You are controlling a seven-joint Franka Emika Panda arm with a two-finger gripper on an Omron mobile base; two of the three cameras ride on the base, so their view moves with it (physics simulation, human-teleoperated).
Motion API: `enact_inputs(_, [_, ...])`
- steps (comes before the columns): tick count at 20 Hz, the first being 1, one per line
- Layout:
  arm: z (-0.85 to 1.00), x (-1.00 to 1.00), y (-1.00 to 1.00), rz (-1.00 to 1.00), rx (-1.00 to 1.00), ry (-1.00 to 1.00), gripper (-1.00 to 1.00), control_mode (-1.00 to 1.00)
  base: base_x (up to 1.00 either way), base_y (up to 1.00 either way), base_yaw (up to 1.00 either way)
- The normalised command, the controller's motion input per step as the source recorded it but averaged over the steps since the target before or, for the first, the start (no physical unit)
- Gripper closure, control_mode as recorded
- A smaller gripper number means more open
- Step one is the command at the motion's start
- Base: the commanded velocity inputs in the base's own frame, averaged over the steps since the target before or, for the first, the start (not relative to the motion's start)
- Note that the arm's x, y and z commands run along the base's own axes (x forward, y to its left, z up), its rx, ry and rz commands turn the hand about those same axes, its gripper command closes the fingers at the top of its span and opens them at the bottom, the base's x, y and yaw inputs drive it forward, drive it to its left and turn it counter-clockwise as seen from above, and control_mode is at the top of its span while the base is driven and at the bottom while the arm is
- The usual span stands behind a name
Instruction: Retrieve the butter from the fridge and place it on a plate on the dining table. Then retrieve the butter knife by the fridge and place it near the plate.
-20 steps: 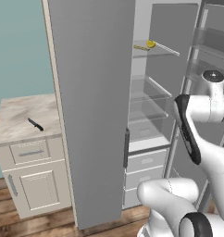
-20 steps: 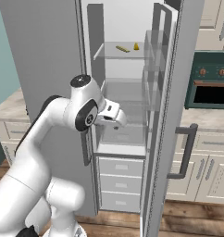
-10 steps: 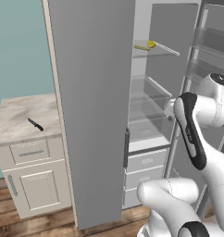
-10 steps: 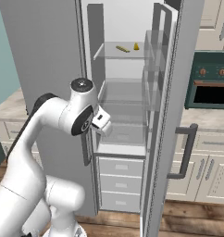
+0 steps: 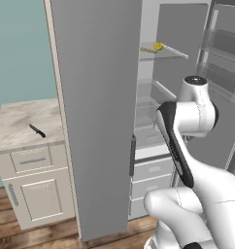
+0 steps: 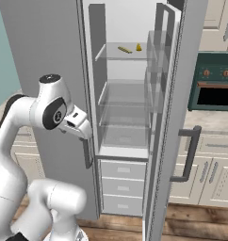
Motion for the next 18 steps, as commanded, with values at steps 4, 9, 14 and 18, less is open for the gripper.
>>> enact_inputs(4, [-0.46,-0.20,0.08,0.12,0.07,0.00,-1.00,-1.00,0.00,0.00,0.00])
enact_inputs(9, [-0.27,-0.15,0.00,0.09,0.05,0.00,-1.00,-1.00,0.00,0.00,0.00])
enact_inputs(14, [0.00,0.00,0.00,0.00,0.00,0.00,-1.00,-1.00,0.00,0.00,0.00])
enact_inputs(18, [0.00,0.00,0.00,0.00,0.00,0.00,-1.00,-1.00,0.00,0.00,0.00])
